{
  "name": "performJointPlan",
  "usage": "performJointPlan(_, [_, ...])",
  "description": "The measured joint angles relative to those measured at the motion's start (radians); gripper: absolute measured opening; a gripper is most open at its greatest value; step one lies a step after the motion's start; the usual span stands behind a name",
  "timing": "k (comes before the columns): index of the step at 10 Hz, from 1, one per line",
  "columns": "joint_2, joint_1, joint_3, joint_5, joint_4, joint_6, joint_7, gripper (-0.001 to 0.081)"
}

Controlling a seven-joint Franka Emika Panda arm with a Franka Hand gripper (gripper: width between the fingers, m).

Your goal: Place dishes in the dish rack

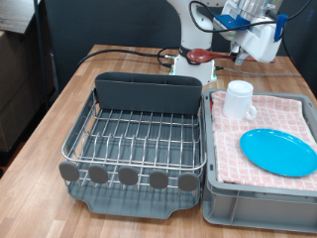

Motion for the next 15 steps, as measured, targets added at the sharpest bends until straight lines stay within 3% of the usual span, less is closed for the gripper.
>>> performJointPlan(2, [-0.025, -0.001, -0.017, 0.015, -0.021, -0.027, 0.024, 0.0079])
performJointPlan(8, [-0.232, 0.000, -0.082, 0.056, -0.155, -0.080, 0.049, 0.0079])
performJointPlan(12, [-0.282, 0.001, -0.188, 0.149, -0.234, -0.069, -0.009, 0.0079])
performJointPlan(15, [-0.282, 0.006, -0.284, 0.214, -0.283, -0.019, -0.121, 0.0079])
